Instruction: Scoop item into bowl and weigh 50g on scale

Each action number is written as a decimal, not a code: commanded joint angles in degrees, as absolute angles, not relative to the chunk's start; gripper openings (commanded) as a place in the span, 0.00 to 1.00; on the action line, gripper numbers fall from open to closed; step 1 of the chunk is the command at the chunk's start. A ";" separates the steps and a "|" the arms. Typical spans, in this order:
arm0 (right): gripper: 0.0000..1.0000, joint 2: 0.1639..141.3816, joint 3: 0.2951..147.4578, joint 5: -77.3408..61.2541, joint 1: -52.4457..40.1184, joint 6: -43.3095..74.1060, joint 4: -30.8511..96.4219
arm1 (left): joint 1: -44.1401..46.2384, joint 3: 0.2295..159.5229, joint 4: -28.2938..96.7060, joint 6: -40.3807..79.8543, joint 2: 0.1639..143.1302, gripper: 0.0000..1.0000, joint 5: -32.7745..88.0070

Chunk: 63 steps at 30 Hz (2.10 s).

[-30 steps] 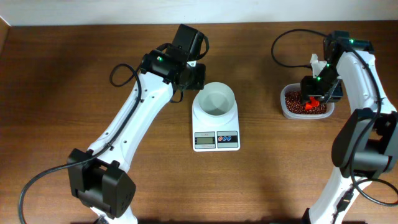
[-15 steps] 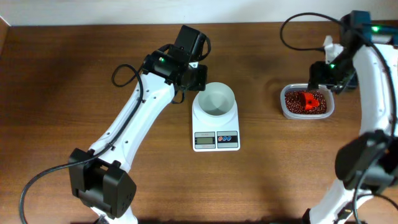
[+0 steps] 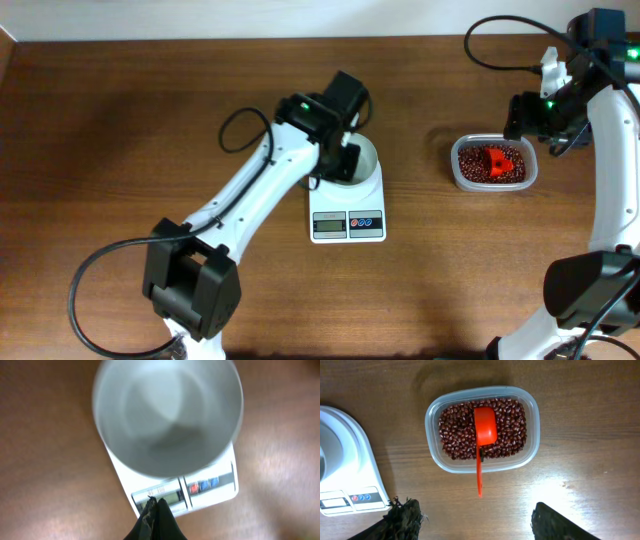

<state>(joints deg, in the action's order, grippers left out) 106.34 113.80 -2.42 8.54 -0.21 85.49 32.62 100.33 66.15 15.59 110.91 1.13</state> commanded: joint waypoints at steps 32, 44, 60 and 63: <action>0.99 104.55 114.65 -0.78 8.64 0.27 85.71 | 46.39 64.53 31.90 14.68 94.91 0.00 -11.33; 0.99 104.57 114.65 -0.78 8.64 0.27 85.71 | 46.50 61.98 29.95 18.85 94.94 0.00 -11.38; 0.99 104.57 114.65 -0.78 8.64 0.27 85.71 | 48.01 53.36 15.42 20.75 96.64 0.00 -12.08; 0.99 104.55 114.65 -0.78 8.64 0.27 85.71 | 48.01 53.39 14.57 19.59 98.21 0.00 -12.03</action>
<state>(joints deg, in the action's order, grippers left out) 106.02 113.80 -1.30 8.56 0.05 85.71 47.68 53.98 15.42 20.60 96.29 -11.03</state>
